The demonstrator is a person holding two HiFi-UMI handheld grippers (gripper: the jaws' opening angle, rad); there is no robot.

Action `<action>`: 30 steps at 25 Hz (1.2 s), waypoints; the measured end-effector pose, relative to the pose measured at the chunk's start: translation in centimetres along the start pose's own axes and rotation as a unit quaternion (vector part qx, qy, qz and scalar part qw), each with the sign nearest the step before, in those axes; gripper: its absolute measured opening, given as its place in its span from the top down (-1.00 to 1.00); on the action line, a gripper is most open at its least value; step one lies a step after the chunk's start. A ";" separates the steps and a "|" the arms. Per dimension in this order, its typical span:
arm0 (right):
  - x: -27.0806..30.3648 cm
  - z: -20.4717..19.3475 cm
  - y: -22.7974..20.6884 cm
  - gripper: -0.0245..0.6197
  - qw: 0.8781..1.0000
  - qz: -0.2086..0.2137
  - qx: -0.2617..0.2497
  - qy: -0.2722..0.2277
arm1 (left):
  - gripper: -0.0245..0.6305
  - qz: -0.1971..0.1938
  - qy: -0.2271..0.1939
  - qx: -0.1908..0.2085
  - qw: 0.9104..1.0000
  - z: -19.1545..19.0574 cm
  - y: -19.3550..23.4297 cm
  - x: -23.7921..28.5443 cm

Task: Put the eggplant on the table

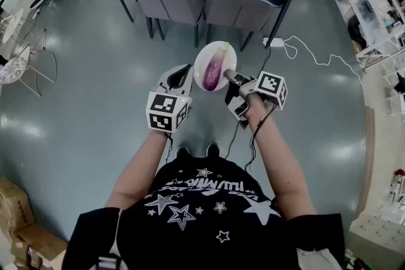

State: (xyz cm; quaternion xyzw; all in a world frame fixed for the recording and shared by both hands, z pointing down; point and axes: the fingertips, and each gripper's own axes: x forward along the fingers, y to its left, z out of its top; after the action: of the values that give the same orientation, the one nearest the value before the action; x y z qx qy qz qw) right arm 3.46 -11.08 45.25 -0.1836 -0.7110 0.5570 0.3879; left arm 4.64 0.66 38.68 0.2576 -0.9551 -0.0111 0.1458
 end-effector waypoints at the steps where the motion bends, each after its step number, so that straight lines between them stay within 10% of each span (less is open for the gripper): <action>1: -0.7 0.4 -0.2 0.86 1.000 0.001 -0.002 0.002 | 0.90 0.002 0.000 0.000 1.000 0.1 -0.7 0.3; 30: -0.2 0.2 0.8 0.86 0.999 0.003 -0.038 0.019 | 0.90 0.024 -0.009 -0.006 1.000 -0.4 2.6 -0.3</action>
State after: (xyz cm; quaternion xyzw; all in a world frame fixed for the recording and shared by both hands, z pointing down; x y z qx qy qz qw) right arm 3.33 -11.14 44.44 -0.2109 -0.7233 0.5276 0.3924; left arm 3.71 3.05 39.22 0.2341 -0.9621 -0.0157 0.1392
